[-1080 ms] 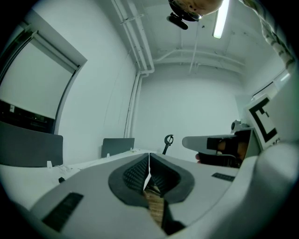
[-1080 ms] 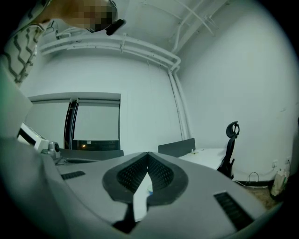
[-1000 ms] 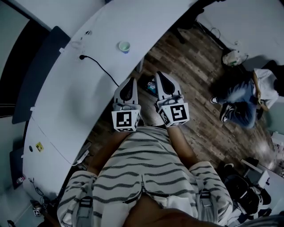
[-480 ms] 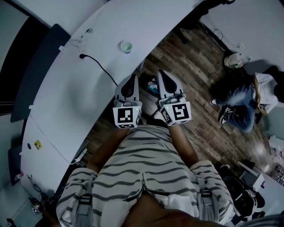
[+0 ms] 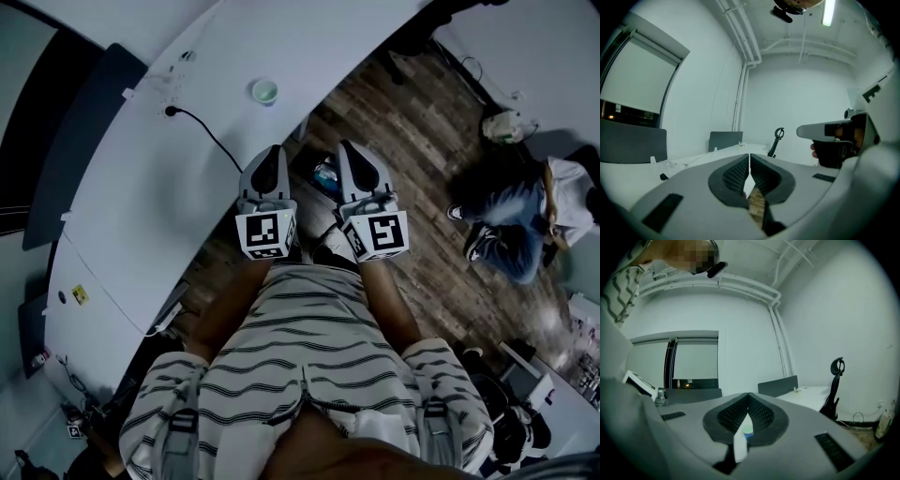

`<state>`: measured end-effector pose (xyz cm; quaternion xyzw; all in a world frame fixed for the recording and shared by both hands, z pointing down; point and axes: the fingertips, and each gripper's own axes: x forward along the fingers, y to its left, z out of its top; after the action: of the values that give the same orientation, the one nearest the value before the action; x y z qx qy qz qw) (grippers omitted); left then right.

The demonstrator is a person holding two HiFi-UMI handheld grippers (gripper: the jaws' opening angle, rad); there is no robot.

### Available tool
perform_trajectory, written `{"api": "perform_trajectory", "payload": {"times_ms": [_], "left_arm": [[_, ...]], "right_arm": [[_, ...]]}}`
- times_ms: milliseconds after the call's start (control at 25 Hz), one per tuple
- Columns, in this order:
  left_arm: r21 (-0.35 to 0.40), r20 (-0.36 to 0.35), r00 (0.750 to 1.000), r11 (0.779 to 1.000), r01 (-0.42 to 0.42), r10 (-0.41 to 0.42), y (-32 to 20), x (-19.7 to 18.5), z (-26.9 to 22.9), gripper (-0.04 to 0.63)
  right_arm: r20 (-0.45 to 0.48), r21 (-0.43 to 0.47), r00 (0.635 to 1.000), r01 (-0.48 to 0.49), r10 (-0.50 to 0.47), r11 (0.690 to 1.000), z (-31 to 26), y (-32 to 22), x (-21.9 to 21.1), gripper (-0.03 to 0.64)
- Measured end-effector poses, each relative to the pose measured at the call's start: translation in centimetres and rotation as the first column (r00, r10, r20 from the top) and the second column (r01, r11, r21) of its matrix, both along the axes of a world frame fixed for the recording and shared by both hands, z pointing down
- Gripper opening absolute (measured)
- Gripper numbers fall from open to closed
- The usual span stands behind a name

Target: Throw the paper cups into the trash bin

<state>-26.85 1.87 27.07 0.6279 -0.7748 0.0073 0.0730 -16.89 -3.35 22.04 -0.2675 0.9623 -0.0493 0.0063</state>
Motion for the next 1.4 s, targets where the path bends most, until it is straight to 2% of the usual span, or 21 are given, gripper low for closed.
{"api": "perform_trajectory", "payload": {"times_ms": [880,1400], "left_arm": [[-0.111,-0.013,0.997,0.991,0.072,-0.074,-5.1,-4.6,8.9,0.030],[-0.186,-0.027,0.995,0.979,0.086,-0.092,-8.1,-7.8,15.0,0.148]], "right_arm": [[-0.079,-0.058,0.997,0.014,-0.018,0.998,5.6,-0.4,0.1,0.009],[-0.117,-0.089,0.993,-0.014,0.004,0.996,8.7,-1.1,-0.1,0.009]]}}
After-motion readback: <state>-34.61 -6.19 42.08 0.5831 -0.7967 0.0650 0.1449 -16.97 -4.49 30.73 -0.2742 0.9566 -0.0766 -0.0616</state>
